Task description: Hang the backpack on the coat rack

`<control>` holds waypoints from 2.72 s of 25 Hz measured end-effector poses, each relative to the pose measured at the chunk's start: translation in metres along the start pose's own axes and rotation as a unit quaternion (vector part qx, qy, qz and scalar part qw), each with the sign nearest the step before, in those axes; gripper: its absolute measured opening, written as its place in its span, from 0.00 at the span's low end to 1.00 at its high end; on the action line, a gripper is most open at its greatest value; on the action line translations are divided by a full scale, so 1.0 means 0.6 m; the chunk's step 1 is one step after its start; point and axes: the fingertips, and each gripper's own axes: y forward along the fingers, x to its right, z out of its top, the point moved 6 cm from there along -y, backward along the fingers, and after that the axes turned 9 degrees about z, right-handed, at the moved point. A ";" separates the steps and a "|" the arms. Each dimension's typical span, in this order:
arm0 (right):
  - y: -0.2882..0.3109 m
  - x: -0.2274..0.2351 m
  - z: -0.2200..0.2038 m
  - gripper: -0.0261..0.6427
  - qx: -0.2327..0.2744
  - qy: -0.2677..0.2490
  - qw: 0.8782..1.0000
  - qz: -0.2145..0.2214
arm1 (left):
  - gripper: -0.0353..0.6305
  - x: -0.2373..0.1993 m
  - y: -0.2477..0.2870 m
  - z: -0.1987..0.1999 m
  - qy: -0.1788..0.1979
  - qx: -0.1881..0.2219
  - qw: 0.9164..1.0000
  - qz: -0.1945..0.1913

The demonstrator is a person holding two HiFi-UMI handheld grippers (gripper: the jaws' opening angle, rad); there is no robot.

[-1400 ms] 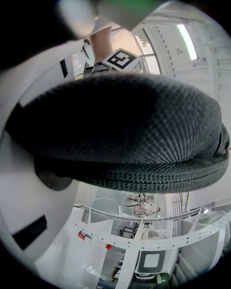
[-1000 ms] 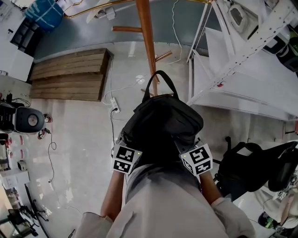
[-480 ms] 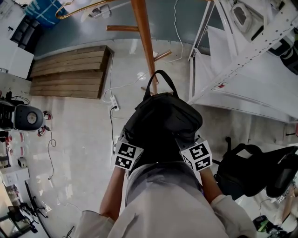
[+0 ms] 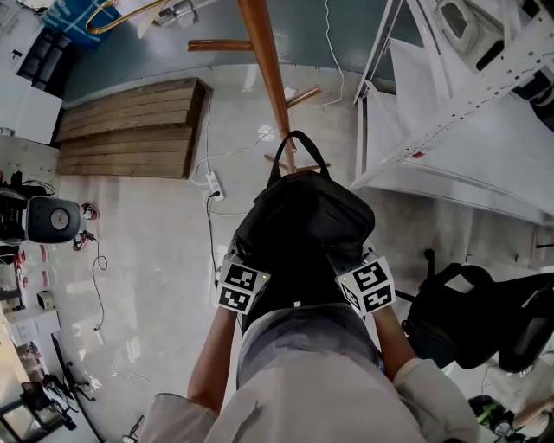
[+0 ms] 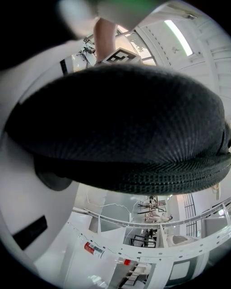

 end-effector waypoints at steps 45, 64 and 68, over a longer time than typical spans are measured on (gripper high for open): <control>0.132 0.095 -0.081 0.20 -0.042 0.029 0.998 0.022 | 0.25 -0.043 0.144 -0.087 0.001 -0.065 0.997 -0.029; 0.200 0.139 -0.127 0.20 -0.061 0.049 0.996 0.030 | 0.25 -0.064 0.213 -0.137 -0.015 -0.099 0.995 -0.031; 0.211 0.146 -0.134 0.20 -0.062 0.047 0.996 0.033 | 0.25 -0.067 0.224 -0.149 -0.023 -0.103 0.994 -0.031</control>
